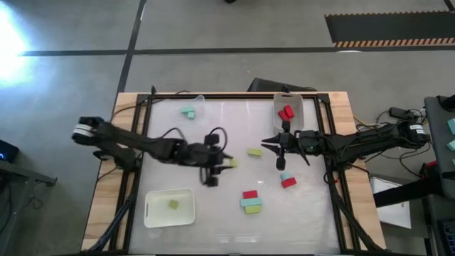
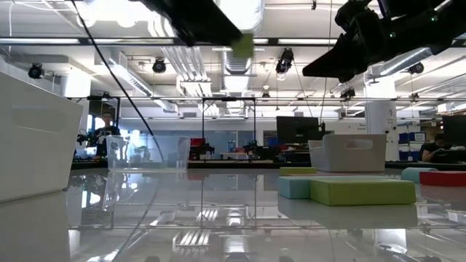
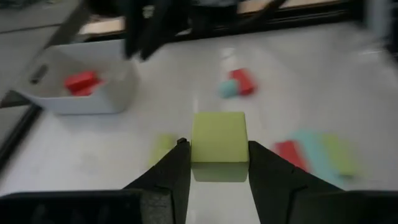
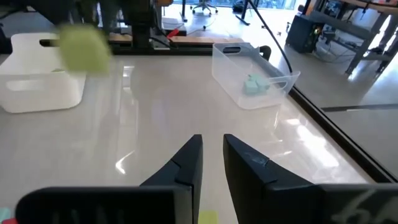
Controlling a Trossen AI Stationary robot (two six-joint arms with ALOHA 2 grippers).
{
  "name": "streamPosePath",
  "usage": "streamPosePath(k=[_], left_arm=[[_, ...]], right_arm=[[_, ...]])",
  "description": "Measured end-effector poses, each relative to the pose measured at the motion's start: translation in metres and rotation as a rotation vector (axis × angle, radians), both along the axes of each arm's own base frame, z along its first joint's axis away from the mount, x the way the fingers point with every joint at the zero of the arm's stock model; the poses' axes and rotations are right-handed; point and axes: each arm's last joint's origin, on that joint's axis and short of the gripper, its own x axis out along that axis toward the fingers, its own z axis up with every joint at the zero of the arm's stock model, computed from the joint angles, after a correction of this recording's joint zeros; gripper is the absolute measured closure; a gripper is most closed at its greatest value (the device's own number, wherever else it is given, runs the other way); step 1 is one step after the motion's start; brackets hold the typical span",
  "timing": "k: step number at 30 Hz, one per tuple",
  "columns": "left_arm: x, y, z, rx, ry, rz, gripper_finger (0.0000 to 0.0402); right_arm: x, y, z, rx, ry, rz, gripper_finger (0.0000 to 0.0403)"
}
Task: Sort & place blocks by color
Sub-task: Put the top green block into the white bin
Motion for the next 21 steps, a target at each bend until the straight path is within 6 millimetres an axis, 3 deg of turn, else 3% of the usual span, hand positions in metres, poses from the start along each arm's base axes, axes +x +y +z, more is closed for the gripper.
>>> streamPosePath(k=[4,7,14,17,21], left_arm=[[-0.03,-0.023,0.02,-0.172,0.083,-0.075,0.0287],[-0.058,-0.035,0.027,-0.363,0.292,-0.123,0.0286],[-0.13,-0.054,0.027,-0.512,0.898,0.189,0.0285],[-0.138,-0.064,0.019,-0.555,0.987,0.201,0.0284],[-0.134,-0.079,-0.001,-0.571,1.076,0.173,0.0284]], right_arm=[[0.0,0.0,-0.001,0.01,0.0,-0.003,0.0349],[0.0,0.0,-0.004,0.026,0.009,-0.007,0.0349],[-0.001,0.0,-0.006,0.028,0.02,-0.008,0.0349],[-0.001,0.0,-0.006,0.032,0.02,-0.009,0.0349],[-0.001,0.0,-0.007,0.042,0.021,-0.012,0.0349]])
